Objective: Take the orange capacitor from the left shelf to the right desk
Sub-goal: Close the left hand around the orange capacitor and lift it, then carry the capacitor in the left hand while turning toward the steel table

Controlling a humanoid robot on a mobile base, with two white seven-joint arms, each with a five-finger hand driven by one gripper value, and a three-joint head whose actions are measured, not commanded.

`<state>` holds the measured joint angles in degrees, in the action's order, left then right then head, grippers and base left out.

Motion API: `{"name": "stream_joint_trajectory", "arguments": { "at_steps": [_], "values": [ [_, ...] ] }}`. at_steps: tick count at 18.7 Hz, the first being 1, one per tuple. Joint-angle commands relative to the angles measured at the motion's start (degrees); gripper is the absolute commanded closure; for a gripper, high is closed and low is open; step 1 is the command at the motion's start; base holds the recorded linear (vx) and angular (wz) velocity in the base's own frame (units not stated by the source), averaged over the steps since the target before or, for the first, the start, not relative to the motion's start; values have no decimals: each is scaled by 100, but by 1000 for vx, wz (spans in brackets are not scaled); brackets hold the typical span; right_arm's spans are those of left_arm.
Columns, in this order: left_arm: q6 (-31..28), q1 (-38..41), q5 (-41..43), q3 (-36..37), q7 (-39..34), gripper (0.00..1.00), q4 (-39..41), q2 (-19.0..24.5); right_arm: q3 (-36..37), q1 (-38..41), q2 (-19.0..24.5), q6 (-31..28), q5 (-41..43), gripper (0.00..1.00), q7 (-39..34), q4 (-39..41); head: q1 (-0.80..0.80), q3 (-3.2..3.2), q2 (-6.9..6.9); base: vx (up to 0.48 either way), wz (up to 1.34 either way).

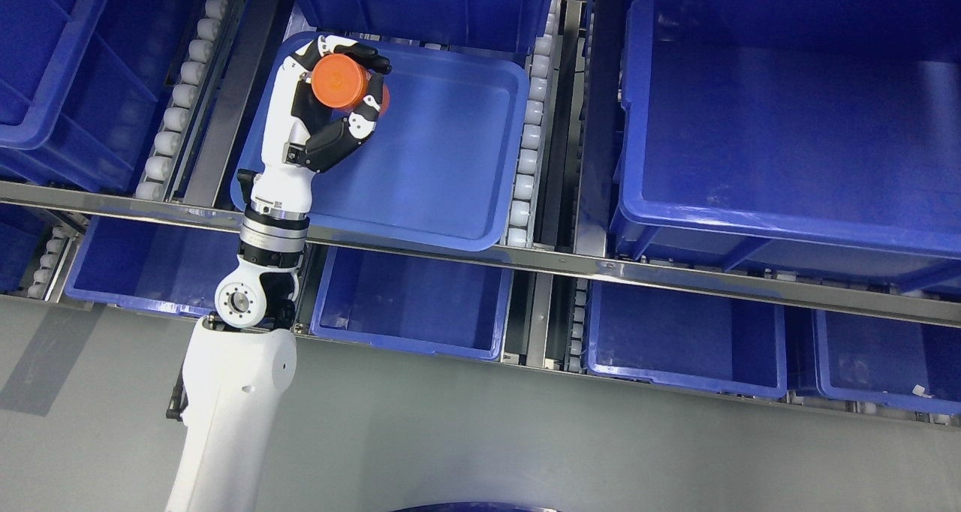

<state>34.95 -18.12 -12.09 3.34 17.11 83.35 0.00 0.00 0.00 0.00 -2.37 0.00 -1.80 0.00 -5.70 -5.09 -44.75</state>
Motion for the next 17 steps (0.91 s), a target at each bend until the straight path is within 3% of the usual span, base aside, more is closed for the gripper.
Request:
{"name": "stream_joint_trajectory", "arguments": {
  "at_steps": [1, 8, 12, 17],
  "values": [
    [64, 177, -39, 176, -14, 98, 709, 100, 62, -9, -100, -1, -26, 0, -4, 193, 0, 0, 0, 0, 11],
    [125, 317, -39, 176, 21, 98, 954, 100, 62, -17, -100, -1, -26, 0, -4, 193, 0, 0, 0, -7, -19],
    [581, 239, -39, 62, 21, 98, 1130, 100, 62, -9, -100, -1, -26, 0, -4, 193, 0, 0, 0, -139, -82],
    [978, -130, -48, -702, -32, 98, 1122, 100, 62, -9, -100, -1, -26, 0, -4, 193, 0, 0, 0, -241, -357]
  ]
}}
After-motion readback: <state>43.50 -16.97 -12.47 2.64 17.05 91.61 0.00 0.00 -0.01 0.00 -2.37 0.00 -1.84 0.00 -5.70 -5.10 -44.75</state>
